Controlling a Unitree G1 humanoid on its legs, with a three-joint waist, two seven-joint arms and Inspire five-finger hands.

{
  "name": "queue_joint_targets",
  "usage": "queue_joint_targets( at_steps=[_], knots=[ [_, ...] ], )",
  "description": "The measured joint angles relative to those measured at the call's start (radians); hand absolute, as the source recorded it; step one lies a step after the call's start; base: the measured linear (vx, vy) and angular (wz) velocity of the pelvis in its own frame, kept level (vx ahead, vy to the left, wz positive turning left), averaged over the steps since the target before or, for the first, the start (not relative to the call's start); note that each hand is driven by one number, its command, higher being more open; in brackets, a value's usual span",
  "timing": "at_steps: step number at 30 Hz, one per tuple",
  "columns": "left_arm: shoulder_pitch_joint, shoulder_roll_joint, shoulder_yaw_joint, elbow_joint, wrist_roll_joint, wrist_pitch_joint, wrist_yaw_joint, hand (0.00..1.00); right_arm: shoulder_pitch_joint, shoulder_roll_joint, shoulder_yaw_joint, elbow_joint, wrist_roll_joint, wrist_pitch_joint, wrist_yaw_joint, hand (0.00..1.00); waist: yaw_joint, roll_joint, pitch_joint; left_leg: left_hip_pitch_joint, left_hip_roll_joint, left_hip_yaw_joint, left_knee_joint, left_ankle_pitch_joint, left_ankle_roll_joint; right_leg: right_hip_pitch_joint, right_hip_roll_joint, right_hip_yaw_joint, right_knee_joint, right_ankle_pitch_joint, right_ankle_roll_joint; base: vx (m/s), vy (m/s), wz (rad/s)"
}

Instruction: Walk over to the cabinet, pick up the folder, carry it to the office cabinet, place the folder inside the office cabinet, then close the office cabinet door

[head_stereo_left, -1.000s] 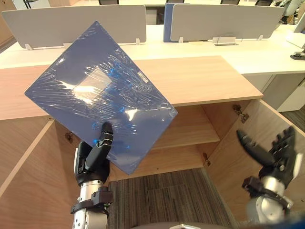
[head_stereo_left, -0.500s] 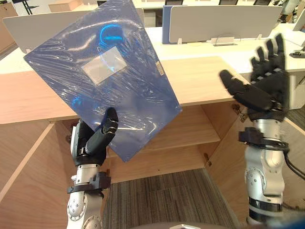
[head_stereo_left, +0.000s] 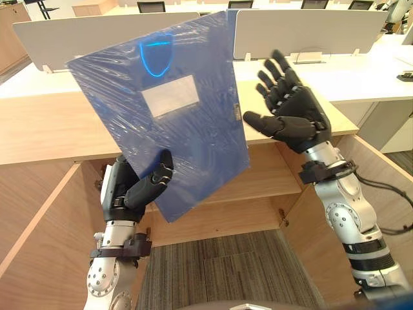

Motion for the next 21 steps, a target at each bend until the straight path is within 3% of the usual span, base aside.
queue_joint_targets(
  at_steps=[6, 15, 16, 19, 21],
  knots=[
    [0.001, 0.038, -0.022, -0.012, 0.01, -0.001, 0.003, 0.0, -0.086, -0.129, 0.121, 0.026, 0.053, 0.002, 0.038, 1.0, 0.002, -0.006, 0.004, 0.001, -0.002, -0.002, 0.0, 0.0, 0.0, 0.002, -0.003, -0.003, 0.0, 0.0, 0.0, 0.0, 0.0, 0.0],
    [0.0, 0.072, -0.033, -0.012, 0.005, -0.002, 0.038, 0.0, -0.178, -0.232, 0.229, 0.074, 0.116, -0.004, 0.033, 1.0, 0.003, -0.006, 0.004, 0.002, -0.004, -0.005, 0.0, 0.0, 0.0, 0.006, -0.003, -0.008, 0.0, -0.001, 0.001, 0.0, 0.0, 0.0],
    [0.0, 0.083, -0.041, -0.012, -0.003, -0.002, 0.045, 0.0, -0.184, -0.237, 0.238, 0.082, 0.117, -0.006, 0.033, 0.0, 0.003, -0.006, 0.004, 0.004, -0.004, -0.007, 0.0, 0.0, 0.0, 0.009, -0.004, -0.01, -0.001, -0.001, 0.001, 0.0, 0.0, 0.05],
    [0.0, 0.126, -0.045, -0.012, -0.038, -0.002, 0.051, 0.0, -0.199, -0.242, 0.266, 0.105, 0.137, -0.016, 0.032, 0.0, 0.003, -0.005, 0.004, 0.007, -0.004, -0.01, 0.0, 0.001, 0.0, 0.013, -0.003, -0.013, -0.003, -0.002, 0.0, 0.0, 0.0, 0.01],
    [0.0, 0.218, -0.056, -0.012, -0.126, -0.002, 0.05, 0.0, -0.215, -0.263, 0.309, 0.135, 0.159, -0.031, 0.032, 0.0, 0.003, -0.003, 0.004, 0.007, -0.004, -0.011, 0.0, 0.001, 0.0, 0.014, -0.003, -0.015, -0.004, -0.002, -0.001, 0.0, 0.0, 0.0]
  ],
)
